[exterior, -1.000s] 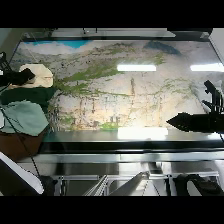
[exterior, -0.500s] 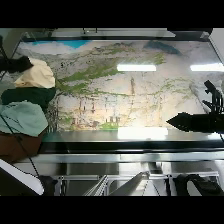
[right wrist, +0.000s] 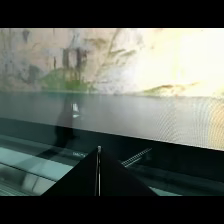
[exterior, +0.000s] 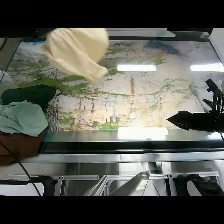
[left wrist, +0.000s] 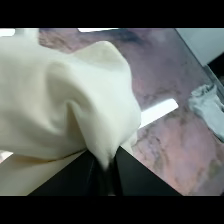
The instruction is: Fold the shirts.
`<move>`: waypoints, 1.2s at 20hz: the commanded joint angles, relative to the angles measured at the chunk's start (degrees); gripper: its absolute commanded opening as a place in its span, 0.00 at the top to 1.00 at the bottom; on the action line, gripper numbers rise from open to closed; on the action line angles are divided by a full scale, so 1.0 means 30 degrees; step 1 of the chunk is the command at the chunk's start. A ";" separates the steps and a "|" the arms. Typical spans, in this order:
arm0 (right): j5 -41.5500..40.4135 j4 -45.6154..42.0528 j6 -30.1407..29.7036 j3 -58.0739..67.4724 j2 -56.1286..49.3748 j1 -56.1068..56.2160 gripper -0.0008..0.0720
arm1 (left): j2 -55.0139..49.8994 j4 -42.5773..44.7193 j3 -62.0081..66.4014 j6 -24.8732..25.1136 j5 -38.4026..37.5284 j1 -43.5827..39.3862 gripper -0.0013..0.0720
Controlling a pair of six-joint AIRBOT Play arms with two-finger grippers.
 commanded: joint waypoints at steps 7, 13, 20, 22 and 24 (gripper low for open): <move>-0.0321 -0.0007 -0.0087 -0.0007 -0.0102 0.0007 0.32 | 0.0962 -0.0495 -0.6965 -0.1071 -0.0583 -0.4597 0.01; 0.0590 0.0175 -0.0459 -0.0022 -0.0619 0.0044 0.31 | 0.1596 0.3832 -0.8123 -0.5705 -0.6732 -0.2951 0.01; -0.2259 0.1719 -0.1792 -0.1151 -0.4554 0.2463 0.31 | 0.6222 0.6288 -2.0283 -0.5115 0.0248 -0.4867 0.03; -0.4131 0.2200 -0.1894 -0.1144 -0.6433 0.3628 0.31 | 0.6302 0.6251 -2.1915 -0.4663 0.3257 -0.5683 0.03; -0.5523 0.3730 -0.3395 -0.1144 -0.8714 0.4641 0.31 | 0.5610 0.5865 -2.2396 -0.4401 0.5217 -0.6404 0.04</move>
